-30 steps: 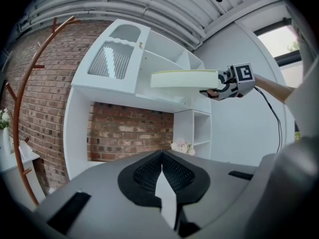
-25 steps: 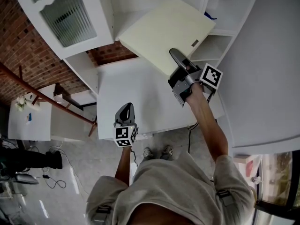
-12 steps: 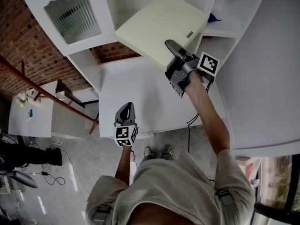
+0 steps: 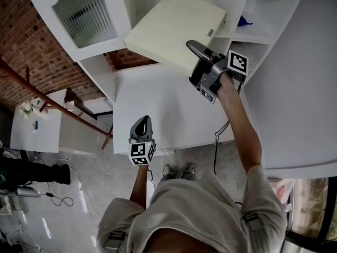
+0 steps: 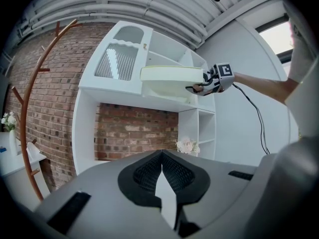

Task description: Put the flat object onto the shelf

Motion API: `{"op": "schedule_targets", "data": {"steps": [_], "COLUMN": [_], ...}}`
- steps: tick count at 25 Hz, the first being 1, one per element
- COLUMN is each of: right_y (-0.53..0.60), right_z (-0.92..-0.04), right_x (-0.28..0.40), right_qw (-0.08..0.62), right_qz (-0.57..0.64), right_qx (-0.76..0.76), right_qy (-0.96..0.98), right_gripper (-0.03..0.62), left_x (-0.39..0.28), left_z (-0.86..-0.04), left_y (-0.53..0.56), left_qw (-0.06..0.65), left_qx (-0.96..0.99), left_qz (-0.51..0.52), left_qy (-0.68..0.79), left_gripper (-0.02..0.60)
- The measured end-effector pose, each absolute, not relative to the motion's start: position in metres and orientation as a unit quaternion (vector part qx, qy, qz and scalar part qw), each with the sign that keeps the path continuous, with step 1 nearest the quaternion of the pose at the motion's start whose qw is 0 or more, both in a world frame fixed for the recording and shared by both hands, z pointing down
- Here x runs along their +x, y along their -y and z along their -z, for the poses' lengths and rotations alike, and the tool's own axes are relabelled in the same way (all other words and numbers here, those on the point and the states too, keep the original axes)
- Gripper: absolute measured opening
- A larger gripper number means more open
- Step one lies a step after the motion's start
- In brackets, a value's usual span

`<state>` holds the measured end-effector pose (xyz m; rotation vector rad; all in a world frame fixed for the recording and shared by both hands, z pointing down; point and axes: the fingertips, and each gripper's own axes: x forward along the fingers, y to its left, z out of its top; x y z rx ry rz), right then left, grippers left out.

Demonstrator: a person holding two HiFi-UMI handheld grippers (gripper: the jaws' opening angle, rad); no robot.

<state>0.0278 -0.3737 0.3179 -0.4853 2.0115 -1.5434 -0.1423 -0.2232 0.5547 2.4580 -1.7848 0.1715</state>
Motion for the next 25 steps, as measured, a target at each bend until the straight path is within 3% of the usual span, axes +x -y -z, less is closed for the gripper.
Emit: {"op": "schedule_targets", "data": {"steps": [9,25], "right_y": [0.405,0.441], "right_z": [-0.331,-0.340], "right_x": [0.043,0.057], "right_qw": [0.270,0.335], "right_qz": [0.586,0.593], "right_qx": [-0.190,-0.214], "right_qy": [-0.740,-0.701], "right_gripper": [0.287,0.285], "left_x": [-0.139,-0.140], "left_z": [-0.556,-0.554], "left_y": [0.230,0.234], "left_qw": [0.048,0.048], "left_qx": [0.805,0.794], "left_qz": [-0.059,-0.064], "left_qy": [0.588,0.602], "left_gripper": [0.015,0.015]}}
